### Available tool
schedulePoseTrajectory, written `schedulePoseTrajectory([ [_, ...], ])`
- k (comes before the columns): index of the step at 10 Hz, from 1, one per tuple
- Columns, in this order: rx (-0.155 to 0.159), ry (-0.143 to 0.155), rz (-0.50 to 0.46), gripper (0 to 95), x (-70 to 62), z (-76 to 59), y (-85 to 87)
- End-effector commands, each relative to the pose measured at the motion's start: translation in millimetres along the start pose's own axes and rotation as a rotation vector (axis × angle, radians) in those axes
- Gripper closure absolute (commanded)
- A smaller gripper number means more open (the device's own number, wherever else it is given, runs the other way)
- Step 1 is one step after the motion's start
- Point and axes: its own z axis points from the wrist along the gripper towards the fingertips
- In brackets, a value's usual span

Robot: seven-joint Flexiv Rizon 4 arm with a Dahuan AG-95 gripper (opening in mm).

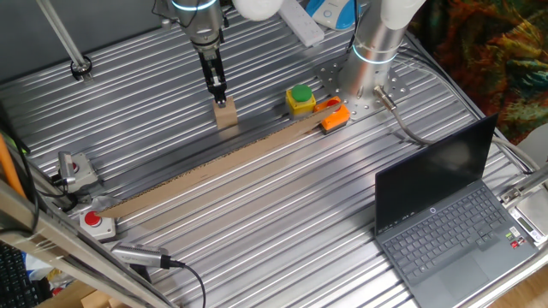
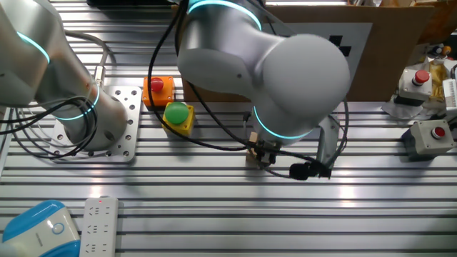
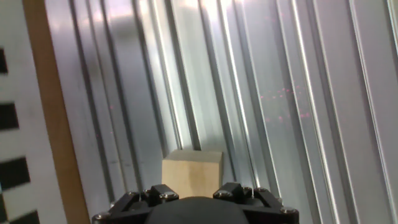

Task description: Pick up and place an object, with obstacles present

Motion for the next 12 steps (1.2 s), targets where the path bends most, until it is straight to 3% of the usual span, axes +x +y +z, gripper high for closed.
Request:
schedulePoseTrajectory([
  [1,-0.002,-0.001,0.008,19.0,0.6,-1.0,-0.5],
  [7,0.014,-0.002,0.008,19.0,-7.1,3.2,2.9],
  [12,0.015,-0.004,0.008,19.0,-11.7,14.3,13.1],
])
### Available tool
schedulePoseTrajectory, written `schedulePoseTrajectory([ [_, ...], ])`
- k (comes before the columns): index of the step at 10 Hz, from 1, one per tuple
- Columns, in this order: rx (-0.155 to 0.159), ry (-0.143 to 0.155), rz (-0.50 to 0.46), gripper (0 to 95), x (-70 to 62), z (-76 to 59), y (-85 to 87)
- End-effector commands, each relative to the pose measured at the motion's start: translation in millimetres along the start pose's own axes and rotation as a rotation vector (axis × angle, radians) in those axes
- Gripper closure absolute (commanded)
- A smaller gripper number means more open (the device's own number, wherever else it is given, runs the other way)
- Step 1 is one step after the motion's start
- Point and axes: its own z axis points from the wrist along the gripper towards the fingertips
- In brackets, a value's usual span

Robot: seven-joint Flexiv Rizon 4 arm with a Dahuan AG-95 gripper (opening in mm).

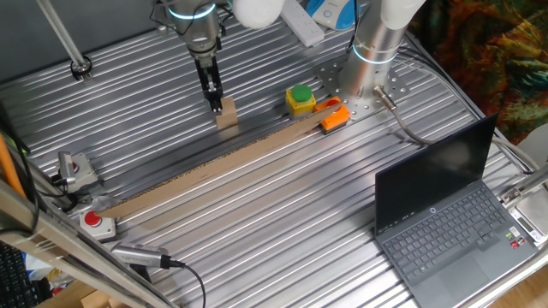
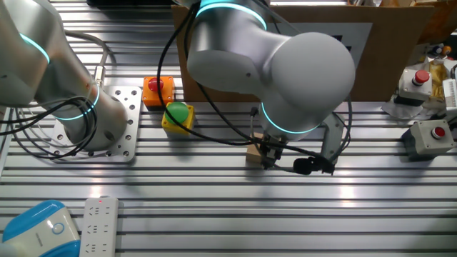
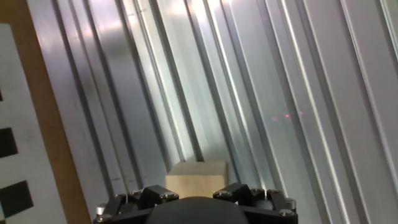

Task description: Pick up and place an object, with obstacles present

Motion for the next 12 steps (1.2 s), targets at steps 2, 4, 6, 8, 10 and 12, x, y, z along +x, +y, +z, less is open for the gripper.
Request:
schedulePoseTrajectory([
  [2,0.000,0.001,0.000,38.0,0.2,1.3,2.5],
  [4,-0.003,0.000,0.000,38.0,-1.2,4.8,6.2],
  [6,-0.012,-0.002,0.000,38.0,-1.2,4.9,6.2],
  [8,-0.017,-0.005,0.000,38.0,-0.8,3.9,5.2],
  [10,-0.016,-0.007,0.000,38.0,-0.1,3.2,4.5],
  [12,-0.016,-0.014,0.000,38.0,-0.4,1.8,3.1],
])
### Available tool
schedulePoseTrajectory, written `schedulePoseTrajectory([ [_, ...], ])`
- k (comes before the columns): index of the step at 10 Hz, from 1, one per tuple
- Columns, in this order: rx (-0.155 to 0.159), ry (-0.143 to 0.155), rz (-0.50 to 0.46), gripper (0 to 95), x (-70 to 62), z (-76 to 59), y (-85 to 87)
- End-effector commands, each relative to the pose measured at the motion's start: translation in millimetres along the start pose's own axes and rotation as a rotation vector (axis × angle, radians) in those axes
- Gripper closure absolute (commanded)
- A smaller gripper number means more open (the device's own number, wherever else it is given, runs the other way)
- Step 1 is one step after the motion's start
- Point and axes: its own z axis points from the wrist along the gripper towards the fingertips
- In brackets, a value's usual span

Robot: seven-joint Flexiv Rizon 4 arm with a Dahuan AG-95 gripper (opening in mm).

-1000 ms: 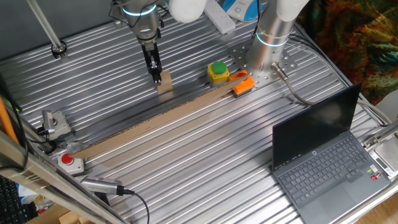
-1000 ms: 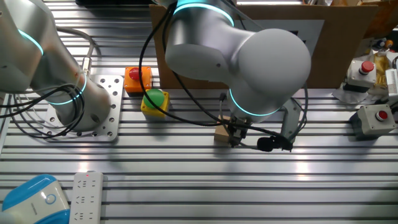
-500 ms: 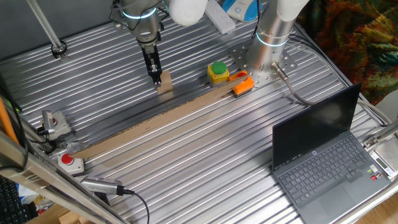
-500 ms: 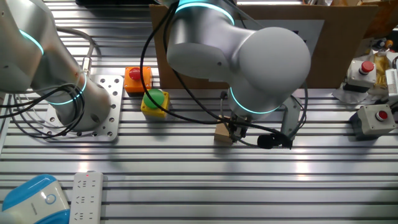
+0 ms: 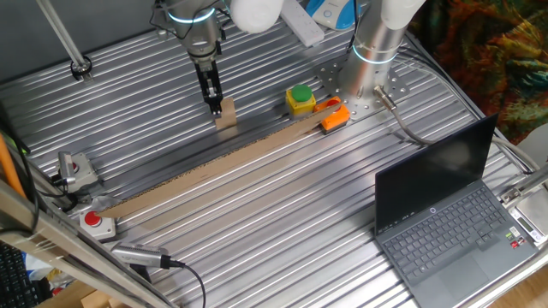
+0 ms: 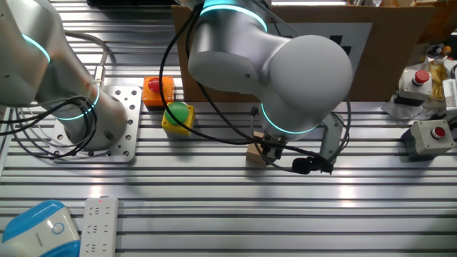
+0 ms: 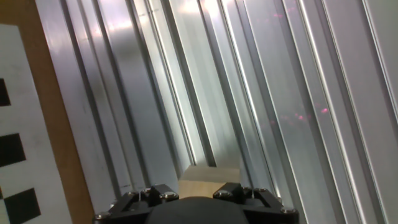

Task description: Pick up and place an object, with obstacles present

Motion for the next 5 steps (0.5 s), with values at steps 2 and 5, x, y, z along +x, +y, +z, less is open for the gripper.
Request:
schedulePoseTrajectory([
  [2,-0.004,-0.002,-0.001,38.0,0.8,-6.2,-4.8],
  [5,-0.002,-0.002,-0.002,38.0,0.8,-6.2,-4.8],
])
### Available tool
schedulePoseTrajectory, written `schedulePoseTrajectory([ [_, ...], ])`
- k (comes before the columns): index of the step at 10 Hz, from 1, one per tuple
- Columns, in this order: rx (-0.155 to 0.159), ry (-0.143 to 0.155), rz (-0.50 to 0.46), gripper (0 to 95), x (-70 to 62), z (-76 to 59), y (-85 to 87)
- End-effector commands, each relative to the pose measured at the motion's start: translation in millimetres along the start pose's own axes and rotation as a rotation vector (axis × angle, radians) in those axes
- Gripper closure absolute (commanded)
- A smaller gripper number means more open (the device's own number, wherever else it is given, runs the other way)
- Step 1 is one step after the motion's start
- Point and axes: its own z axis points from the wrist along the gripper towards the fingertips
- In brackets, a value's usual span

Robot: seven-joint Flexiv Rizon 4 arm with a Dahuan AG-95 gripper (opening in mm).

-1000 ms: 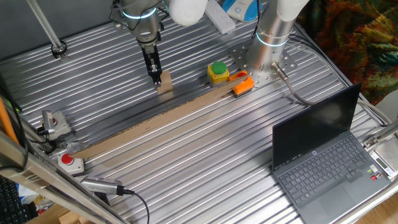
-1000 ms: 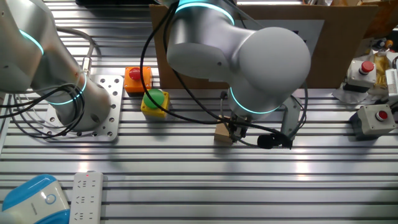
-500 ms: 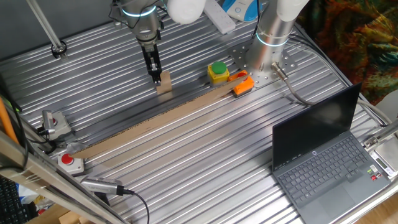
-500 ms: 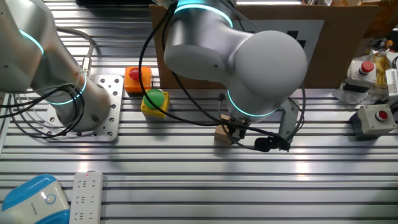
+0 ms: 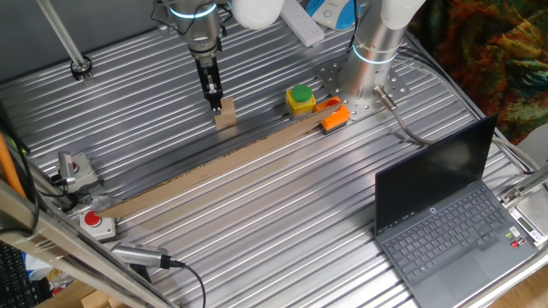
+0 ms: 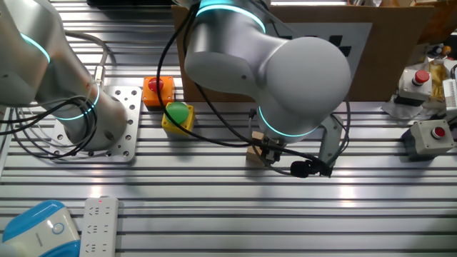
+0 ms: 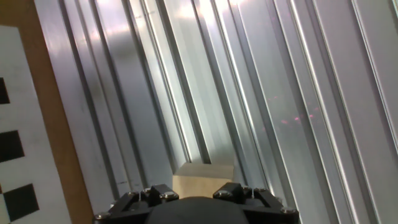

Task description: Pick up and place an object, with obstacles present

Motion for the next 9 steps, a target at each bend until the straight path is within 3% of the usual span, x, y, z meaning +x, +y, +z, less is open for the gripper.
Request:
schedulePoseTrajectory([
  [1,-0.002,0.000,-0.004,38.0,0.1,0.7,0.3],
  [2,0.001,0.001,-0.003,38.0,0.1,0.7,0.3],
  [3,0.012,0.001,-0.002,57.0,0.1,0.7,0.3],
  [6,0.035,0.001,-0.006,57.0,0.1,0.7,0.3],
  [7,0.062,0.004,-0.024,57.0,0.1,0.7,0.3],
  [8,0.069,0.007,-0.033,38.0,0.1,0.7,0.3],
  [9,0.077,0.009,-0.045,38.0,0.1,0.7,0.3],
])
